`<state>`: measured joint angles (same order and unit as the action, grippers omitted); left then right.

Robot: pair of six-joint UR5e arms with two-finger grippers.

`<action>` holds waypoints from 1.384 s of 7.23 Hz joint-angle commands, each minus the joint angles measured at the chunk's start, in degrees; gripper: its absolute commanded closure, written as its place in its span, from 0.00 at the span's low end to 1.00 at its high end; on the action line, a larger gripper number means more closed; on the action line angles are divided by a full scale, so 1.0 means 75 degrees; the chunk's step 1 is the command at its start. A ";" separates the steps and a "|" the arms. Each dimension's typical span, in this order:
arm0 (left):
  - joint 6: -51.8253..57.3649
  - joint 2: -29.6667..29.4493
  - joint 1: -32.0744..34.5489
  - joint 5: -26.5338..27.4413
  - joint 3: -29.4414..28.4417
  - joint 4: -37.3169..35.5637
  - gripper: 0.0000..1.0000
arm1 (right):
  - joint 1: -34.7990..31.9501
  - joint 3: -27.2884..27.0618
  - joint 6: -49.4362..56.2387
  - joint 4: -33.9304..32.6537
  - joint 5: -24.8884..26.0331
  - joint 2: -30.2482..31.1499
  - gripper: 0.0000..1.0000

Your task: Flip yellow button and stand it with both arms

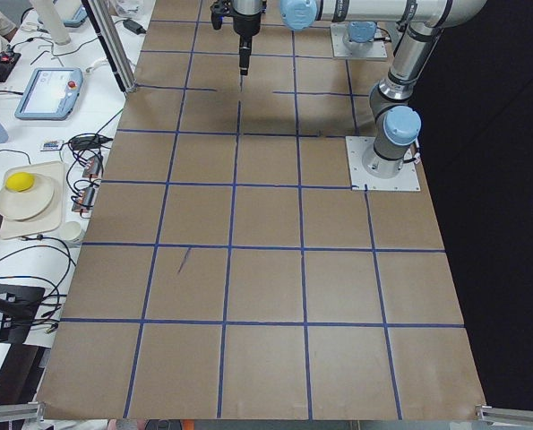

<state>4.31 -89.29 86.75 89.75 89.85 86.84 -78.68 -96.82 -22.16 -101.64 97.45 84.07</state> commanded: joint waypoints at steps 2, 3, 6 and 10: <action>0.0000 0.0011 0.0000 -0.0001 -0.0003 0.0000 0.00 | -0.1319 0.0932 0.0037 0.1421 -0.1468 0.0635 0.00; 0.0000 0.0011 0.0000 -0.0002 -0.0003 0.0000 0.00 | -0.1321 0.0863 0.0223 0.1841 -0.1822 0.1173 0.00; 0.0000 -0.0001 0.0000 -0.0002 -0.0003 0.0000 0.00 | -0.1356 0.0593 0.1193 0.2185 -0.1661 0.1389 0.00; 0.0000 -0.0001 0.0024 -0.0013 0.0008 0.0000 0.00 | -0.1368 0.0569 0.1244 0.2348 -0.1557 0.1471 0.00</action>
<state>4.31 -89.30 86.86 89.68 89.86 86.84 -88.86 -92.50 -12.95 -84.21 85.24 94.93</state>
